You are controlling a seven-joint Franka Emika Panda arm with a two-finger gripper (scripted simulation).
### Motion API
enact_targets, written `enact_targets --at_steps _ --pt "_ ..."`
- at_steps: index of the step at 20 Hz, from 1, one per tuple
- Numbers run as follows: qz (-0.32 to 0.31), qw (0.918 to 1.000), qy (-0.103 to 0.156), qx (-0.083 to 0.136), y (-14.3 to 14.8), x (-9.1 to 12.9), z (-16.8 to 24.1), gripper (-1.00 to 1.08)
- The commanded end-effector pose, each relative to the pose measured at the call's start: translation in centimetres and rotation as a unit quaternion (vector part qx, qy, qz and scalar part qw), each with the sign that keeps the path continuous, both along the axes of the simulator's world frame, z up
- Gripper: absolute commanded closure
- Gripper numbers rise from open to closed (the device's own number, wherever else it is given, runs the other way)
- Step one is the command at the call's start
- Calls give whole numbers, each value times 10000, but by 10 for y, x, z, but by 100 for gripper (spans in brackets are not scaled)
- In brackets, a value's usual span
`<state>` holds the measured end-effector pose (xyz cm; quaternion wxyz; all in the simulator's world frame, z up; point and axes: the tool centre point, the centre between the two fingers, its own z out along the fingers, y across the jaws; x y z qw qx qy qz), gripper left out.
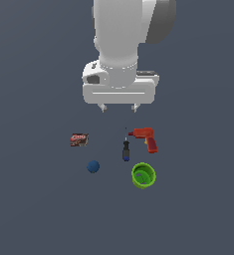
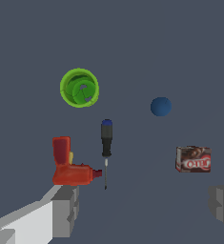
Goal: Pick up a designated object from a clutter of objects.
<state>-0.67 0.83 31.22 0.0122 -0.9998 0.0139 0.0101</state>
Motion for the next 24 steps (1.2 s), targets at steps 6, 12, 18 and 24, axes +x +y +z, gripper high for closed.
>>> enact_targets --at_steps 6,12,18,24 --pt "92 9999 32 -30 3 -1 -5 -20" --pt "126 9999 41 -33 4 0 -6 -20" --pt "298 9995 66 38 6 5 -11 -20" --pt "644 9977 105 192 11 16 -19 -20"
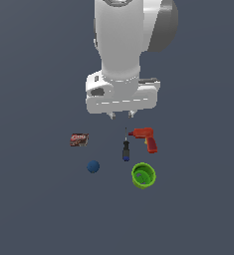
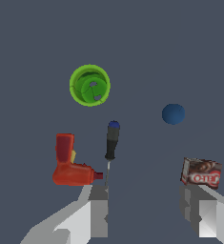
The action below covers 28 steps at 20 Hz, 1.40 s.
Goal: Pick up a designated object from a clutter of objects.
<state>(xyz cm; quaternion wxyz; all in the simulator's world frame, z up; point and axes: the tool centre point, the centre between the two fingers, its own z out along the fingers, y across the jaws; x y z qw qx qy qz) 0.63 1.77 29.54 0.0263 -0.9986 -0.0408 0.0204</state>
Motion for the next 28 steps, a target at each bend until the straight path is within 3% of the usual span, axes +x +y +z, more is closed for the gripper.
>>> enact_targets --at_steps 1,7,14,21,28 --pt "172 9998 20 80 2 5 -5 -20" --pt "722 9967 58 355 9 23 -20 -20" --pt "1411 9872 50 742 18 44 -41 -20" --pt "2071 9715 -27 1155 27 64 -63 -20" --pt "2693 9498 -182 1581 35 83 -87 -20"
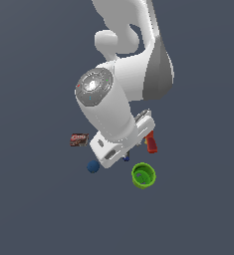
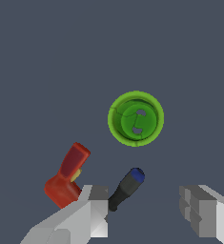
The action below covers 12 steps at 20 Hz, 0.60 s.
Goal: Pick up a designated object from a clutter of objects.
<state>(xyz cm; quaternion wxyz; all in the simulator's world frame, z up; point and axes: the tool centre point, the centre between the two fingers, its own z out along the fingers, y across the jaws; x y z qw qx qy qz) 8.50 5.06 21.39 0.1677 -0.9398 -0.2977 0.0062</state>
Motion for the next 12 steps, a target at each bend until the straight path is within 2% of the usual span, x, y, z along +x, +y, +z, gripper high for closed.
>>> enact_targets --at_steps 1,6,12 --pt "225 9996 -62 177 3 7 -8 -20" --pt "647 9963 -209 532 8 19 -25 -20" --pt "1117 9881 -436 965 13 34 -46 -20"
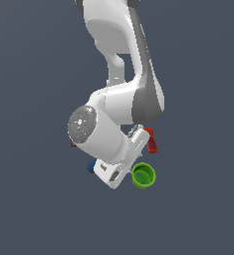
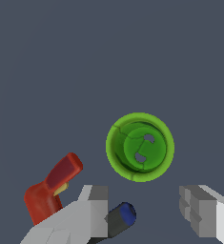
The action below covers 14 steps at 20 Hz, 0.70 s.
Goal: Pick up a designated object from a clutter of objects.
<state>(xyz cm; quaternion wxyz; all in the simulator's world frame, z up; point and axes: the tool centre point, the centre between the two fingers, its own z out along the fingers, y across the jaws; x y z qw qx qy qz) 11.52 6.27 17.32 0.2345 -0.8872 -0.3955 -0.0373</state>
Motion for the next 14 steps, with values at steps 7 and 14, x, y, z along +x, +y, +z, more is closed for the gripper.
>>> enact_targets --at_steps 7,14 --pt "615 9952 -398 642 6 20 -29 -20" --pt "1039 9846 -801 1155 10 34 -52 -20"
